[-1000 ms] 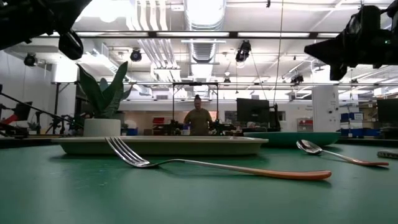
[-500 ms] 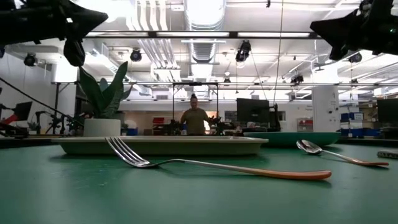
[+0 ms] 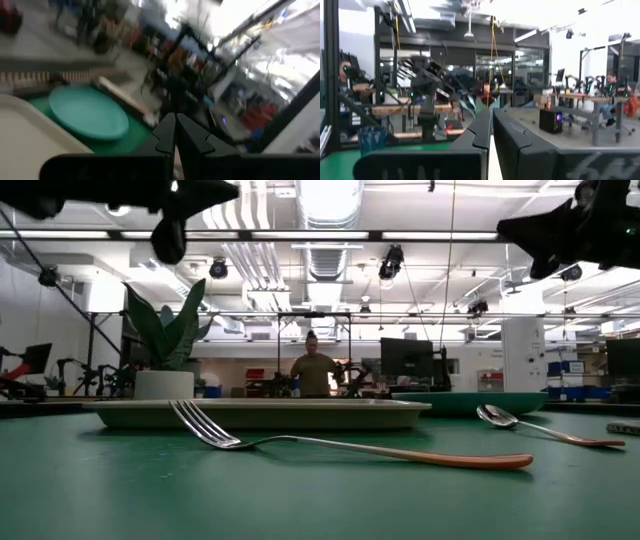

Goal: Pick and place plate/cup/fork/spoon on tray
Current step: Put the blue glass on the serving tray

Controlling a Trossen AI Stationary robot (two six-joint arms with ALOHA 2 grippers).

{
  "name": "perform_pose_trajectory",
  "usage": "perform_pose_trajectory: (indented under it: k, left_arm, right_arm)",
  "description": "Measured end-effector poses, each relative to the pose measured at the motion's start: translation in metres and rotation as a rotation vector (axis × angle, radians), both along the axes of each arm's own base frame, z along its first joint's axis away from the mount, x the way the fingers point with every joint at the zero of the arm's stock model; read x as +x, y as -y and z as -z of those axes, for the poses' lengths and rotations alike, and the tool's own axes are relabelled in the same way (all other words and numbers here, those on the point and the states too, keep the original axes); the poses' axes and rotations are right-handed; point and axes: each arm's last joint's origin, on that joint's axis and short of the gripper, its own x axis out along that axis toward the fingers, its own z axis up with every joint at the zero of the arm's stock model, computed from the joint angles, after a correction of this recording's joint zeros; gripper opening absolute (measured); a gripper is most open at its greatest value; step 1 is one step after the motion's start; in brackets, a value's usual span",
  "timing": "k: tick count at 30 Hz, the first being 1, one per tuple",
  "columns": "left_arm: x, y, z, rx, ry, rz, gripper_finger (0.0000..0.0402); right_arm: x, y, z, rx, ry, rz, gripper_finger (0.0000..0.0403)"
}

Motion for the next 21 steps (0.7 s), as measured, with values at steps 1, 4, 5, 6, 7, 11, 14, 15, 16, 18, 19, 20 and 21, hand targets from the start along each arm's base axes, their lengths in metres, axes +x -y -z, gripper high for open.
perform_pose_trajectory:
  k: [1, 4, 5, 6, 7, 11, 14, 15, 16, 18, 19, 20, 21]
  left_arm:
    - [0.007, 0.004, -0.006, -0.017, -0.011, 0.023, 0.0]
    - [0.022, 0.02, -0.02, -0.026, -0.068, 0.086, 0.0]
    - [0.027, 0.027, -0.024, -0.028, -0.084, 0.107, 0.0]
    - [0.031, 0.033, -0.029, -0.036, -0.099, 0.12, 0.0]
    - [0.034, 0.039, -0.033, -0.043, -0.117, 0.133, 0.0]
    - [0.043, 0.062, -0.048, -0.112, -0.198, 0.18, 0.0]
    - [0.048, 0.081, -0.052, -0.173, -0.241, 0.227, 0.0]
    - [0.049, 0.087, -0.054, -0.195, -0.243, 0.244, 0.0]
    - [0.049, 0.092, -0.057, -0.218, -0.241, 0.26, 0.0]
    - [0.049, 0.102, -0.058, -0.275, -0.267, 0.282, 0.0]
    - [0.048, 0.106, -0.058, -0.308, -0.296, 0.287, 0.0]
    - [0.047, 0.109, -0.056, -0.339, -0.333, 0.295, 0.0]
    - [0.045, 0.112, -0.054, -0.374, -0.377, 0.309, 0.0]
  right_arm:
    - [0.0, 0.0, 0.002, -0.001, -0.018, 0.002, 0.0011]
    - [0.001, 0.0, 0.004, -0.01, -0.046, 0.007, 0.0011]
    - [0.001, 0.0, 0.004, -0.01, -0.049, 0.007, 0.0011]
    - [0.001, 0.0, 0.004, -0.01, -0.049, 0.007, 0.0011]
    - [0.001, 0.0, 0.004, -0.01, -0.048, 0.007, 0.0011]
    - [0.001, 0.0, 0.003, -0.021, -0.042, 0.01, 0.0011]
    - [0.001, 0.0, 0.003, -0.03, -0.044, 0.013, 0.0011]
    - [0.001, 0.0, 0.003, -0.031, -0.044, 0.013, 0.0011]
    - [0.001, 0.0, 0.003, -0.031, -0.045, 0.013, 0.0011]
    - [0.001, 0.0, 0.003, -0.031, -0.045, 0.013, 0.0011]
    - [0.001, 0.0, 0.003, -0.032, -0.045, 0.014, 0.0011]
    - [0.001, 0.0, 0.003, -0.035, -0.045, 0.015, 0.0011]
    - [0.001, 0.0, 0.003, -0.038, -0.046, 0.016, 0.0011]
